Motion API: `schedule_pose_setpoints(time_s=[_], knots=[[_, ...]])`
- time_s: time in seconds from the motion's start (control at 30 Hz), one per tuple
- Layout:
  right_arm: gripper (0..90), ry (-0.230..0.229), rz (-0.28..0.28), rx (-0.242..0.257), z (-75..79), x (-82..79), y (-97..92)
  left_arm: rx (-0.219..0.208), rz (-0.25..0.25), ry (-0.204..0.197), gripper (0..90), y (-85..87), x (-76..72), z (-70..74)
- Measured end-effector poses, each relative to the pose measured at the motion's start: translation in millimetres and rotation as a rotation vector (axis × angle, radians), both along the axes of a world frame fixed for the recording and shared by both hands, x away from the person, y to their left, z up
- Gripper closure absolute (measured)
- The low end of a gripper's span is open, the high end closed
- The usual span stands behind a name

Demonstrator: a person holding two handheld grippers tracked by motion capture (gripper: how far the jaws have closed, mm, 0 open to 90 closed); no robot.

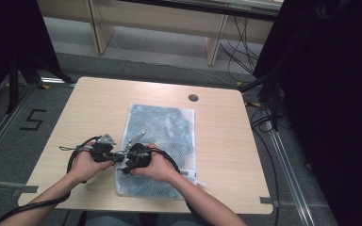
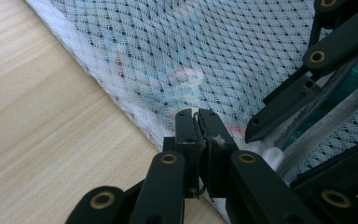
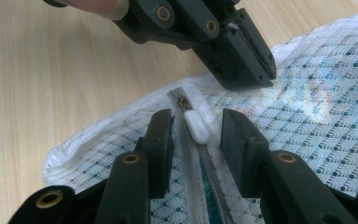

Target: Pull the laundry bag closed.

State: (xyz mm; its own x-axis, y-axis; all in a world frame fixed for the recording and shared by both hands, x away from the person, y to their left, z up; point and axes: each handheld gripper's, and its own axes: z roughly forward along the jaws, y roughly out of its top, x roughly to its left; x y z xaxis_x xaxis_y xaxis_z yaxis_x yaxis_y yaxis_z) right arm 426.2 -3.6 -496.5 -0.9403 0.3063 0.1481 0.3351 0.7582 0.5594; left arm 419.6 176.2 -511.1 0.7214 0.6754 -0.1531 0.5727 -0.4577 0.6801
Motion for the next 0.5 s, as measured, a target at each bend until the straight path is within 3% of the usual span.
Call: schedule_pose_setpoints(time_s=[0.5], knots=[[73.8,-0.015,0.015,-0.001,-0.8,-0.4,1.9,0.006,-0.003,0.007,86.2,0.1,0.3,0.8]])
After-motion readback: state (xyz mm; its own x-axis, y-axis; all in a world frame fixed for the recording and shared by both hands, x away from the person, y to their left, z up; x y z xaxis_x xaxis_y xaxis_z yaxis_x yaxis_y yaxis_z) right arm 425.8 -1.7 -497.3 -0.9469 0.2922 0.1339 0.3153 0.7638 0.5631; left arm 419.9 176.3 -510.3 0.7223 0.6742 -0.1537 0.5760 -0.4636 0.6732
